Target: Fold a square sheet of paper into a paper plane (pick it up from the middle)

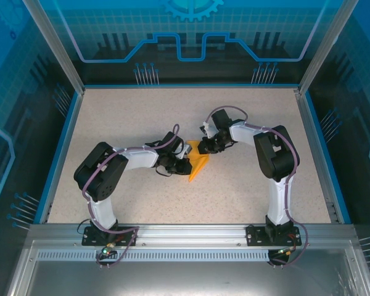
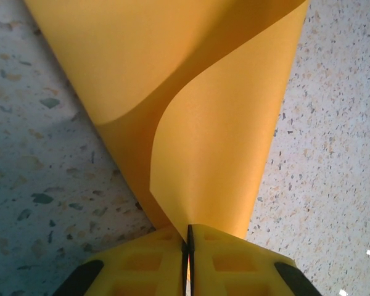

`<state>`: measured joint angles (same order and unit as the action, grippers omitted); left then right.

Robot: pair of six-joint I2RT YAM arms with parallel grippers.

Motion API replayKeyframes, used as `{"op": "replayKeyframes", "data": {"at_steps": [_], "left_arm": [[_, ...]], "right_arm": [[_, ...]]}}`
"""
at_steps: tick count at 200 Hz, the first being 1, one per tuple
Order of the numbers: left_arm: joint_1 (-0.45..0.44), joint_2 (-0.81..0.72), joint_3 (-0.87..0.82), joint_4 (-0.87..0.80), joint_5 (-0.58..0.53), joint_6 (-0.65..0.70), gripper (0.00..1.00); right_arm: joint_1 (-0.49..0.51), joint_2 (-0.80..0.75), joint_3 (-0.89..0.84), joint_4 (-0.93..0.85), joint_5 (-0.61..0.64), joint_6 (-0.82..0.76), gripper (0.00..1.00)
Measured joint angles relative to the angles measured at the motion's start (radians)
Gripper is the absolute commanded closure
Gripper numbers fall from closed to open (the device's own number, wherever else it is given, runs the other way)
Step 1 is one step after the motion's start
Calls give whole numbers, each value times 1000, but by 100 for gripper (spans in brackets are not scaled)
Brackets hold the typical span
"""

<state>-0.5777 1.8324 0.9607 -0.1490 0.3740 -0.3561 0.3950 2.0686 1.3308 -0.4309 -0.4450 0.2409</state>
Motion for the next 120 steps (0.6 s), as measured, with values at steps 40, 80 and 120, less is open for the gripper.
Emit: {"op": "replayKeyframes", "data": {"at_steps": [40,80,120], "left_arm": [[0,3,6,-5,-1,0,89],[0,13,19,-20,-1,10,88],[0,20,32,-31,-1,23,90]], "right_arm": [[0,0,0,0,0,-3,82],[0,0,0,0,-4,-6,77],[0,-13,0,-12,-6,-6,72]]}}
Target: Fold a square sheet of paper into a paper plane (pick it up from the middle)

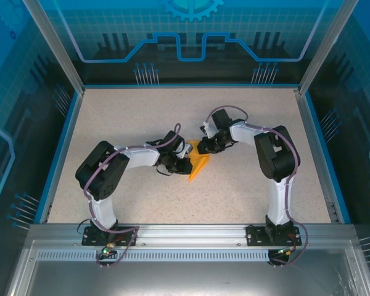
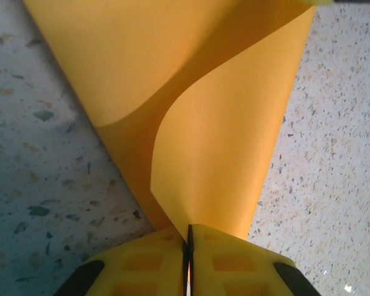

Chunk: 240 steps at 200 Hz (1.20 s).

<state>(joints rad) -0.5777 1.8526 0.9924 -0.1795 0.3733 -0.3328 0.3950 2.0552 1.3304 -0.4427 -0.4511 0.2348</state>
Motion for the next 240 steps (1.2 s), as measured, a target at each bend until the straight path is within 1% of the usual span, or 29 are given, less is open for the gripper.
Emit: {"op": "replayKeyframes", "data": {"at_steps": [31,73,107,149,240], "left_arm": [[0,1,0,0,0,3,91],[1,1,0,-1,0,11,92],[1,1,2,-4,0,22,93],[1,1,2,-4,-1,23,94],[1,1,2,-4,-1,26,94]], "right_arm": [[0,-34,-4,-13,3,0,71],[-1,-117,-34,-13,2,0,71],[-1,-161,-78,-10,-21,11,74],[10,-166,-124,-6,-47,36,80],[39,-163,-149,17,-46,72,80]]}}
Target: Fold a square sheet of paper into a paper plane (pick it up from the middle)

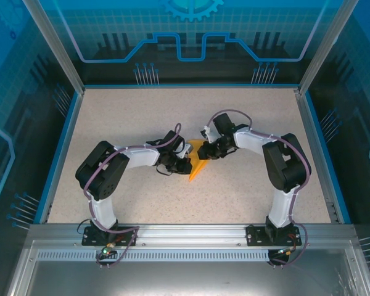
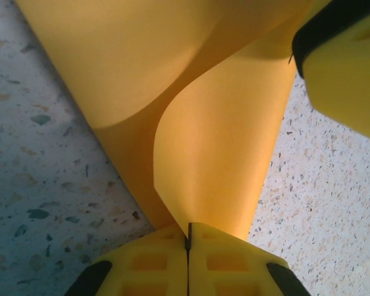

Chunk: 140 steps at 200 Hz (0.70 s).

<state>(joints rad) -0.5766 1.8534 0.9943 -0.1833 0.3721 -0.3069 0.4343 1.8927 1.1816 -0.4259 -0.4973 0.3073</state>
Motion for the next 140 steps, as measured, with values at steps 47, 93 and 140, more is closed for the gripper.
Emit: {"op": "replayKeyframes", "data": {"at_steps": [47,93,140], "left_arm": [[0,0,0,0,0,2,94],[0,0,0,-3,0,15,94],[0,6,12,-18,2,23,94]], "right_arm": [[23,37,3,-8,39,3,80],[26,54,12,-39,84,-1,80],[36,64,23,-53,114,-2,80]]}}
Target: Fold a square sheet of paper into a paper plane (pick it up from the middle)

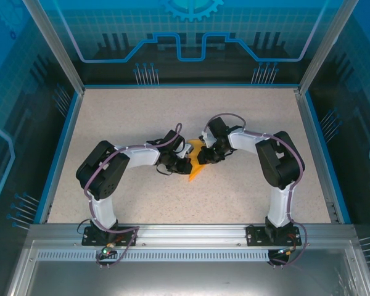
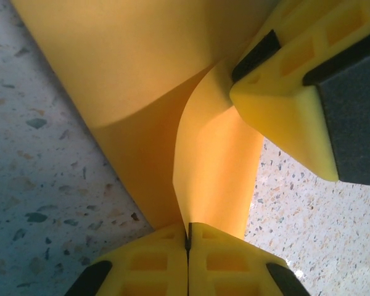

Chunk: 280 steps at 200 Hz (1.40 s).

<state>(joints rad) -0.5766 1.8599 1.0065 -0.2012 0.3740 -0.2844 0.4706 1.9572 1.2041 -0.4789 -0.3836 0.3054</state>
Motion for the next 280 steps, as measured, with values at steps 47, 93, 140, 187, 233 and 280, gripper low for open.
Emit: {"op": "replayKeyframes", "data": {"at_steps": [47,93,140,187,233,280], "left_arm": [[2,2,2,-3,1,3,94],[2,5,18,-27,-1,3,92],[2,5,40,-61,-3,-4,87],[2,-6,81,-153,-50,-5,80],[2,-82,115,-216,-113,-28,75],[-16,-124,149,-208,-97,-74,80]], "right_arm": [[2,0,0,-1,10,0,80],[2,-1,-14,14,21,-11,81],[2,-3,-24,27,26,-11,81],[2,-3,-24,27,28,-11,82],[3,-3,-22,26,29,-11,82],[3,-3,-22,27,29,-11,82]]}}
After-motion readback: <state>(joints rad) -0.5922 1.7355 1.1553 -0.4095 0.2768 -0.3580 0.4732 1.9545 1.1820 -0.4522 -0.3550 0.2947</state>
